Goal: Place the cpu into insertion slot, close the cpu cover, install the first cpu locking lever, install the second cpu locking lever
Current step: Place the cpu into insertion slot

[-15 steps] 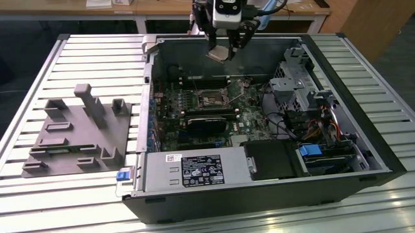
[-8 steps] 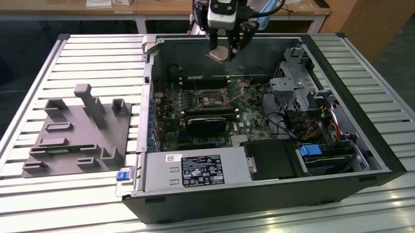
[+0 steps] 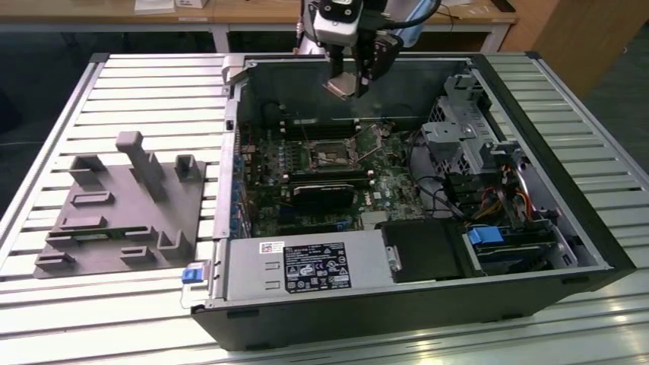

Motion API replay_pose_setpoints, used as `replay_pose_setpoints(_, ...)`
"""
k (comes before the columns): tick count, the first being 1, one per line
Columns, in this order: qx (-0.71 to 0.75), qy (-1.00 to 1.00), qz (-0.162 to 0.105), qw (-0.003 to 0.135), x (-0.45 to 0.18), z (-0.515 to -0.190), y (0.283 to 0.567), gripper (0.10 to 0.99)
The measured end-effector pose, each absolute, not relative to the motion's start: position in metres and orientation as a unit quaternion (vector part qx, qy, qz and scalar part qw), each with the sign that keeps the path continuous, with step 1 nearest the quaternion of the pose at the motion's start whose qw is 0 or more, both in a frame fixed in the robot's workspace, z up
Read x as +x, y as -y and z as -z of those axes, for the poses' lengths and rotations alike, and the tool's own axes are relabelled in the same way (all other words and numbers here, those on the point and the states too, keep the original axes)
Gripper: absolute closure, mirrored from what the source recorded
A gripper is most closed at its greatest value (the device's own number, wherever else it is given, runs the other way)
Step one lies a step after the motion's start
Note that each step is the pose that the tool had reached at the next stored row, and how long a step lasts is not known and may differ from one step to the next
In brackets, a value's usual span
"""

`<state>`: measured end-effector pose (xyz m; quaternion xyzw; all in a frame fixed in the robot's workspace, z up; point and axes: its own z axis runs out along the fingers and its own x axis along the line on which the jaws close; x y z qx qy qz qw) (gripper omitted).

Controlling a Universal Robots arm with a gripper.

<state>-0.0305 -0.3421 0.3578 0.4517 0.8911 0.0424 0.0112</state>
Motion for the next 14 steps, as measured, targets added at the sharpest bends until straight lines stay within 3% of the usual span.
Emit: replay_pose_setpoints(14, 0.520, -0.853, -0.041, 0.014, -0.0305, -0.3565, 0.3421, 0.545)
